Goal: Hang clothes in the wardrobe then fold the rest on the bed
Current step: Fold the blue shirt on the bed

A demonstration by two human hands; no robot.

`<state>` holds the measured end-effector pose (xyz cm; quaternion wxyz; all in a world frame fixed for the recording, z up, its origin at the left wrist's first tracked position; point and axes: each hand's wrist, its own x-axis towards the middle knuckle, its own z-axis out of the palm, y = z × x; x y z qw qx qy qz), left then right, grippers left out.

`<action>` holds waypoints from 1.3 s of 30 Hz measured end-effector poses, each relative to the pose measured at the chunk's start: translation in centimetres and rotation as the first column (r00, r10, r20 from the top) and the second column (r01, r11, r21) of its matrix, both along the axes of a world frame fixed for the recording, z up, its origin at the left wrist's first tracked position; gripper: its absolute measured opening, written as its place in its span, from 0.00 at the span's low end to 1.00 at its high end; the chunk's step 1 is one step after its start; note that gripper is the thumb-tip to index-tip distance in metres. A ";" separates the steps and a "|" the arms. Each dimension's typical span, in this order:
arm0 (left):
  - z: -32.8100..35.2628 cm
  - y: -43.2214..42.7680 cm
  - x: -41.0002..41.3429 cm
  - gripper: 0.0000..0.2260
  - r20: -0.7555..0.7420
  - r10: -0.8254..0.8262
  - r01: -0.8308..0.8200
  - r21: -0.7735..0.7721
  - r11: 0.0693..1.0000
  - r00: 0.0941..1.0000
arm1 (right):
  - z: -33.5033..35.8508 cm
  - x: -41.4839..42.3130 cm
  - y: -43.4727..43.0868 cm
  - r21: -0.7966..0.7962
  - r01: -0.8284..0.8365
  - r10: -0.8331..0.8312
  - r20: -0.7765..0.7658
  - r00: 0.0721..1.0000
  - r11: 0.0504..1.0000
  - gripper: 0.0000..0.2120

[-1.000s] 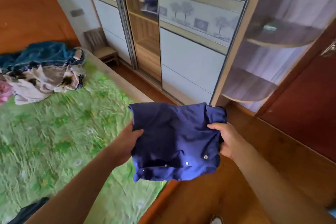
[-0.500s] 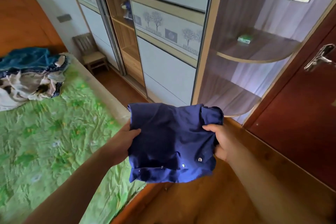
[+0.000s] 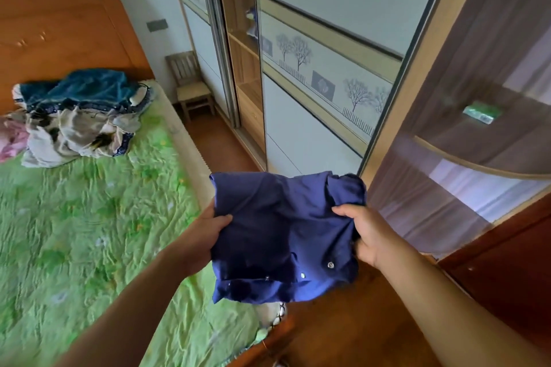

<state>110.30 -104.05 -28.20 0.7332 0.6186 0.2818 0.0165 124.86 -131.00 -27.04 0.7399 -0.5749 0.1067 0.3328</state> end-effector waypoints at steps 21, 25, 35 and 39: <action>3.5 0.8 12.0 0.22 0.096 0.466 -0.472 0.054 0.880 0.880 | 1.9 21.3 12.7 0.046 -0.465 0.450 0.189 0.873 0.884 0.26; 3.2 3.5 13.8 0.22 0.082 0.502 -0.507 0.055 0.860 0.861 | 1.4 23.3 16.3 0.003 -0.472 0.461 0.207 0.863 0.882 0.25; -0.4 18.2 24.6 0.22 0.080 0.434 -0.439 0.059 0.897 0.897 | -1.5 31.8 30.3 -0.042 -0.356 0.356 0.233 0.905 0.934 0.24; 0.3 25.9 29.2 0.23 0.060 0.409 -0.412 0.035 0.911 0.910 | -0.6 35.7 37.1 -0.032 -0.324 0.324 0.202 0.924 0.946 0.24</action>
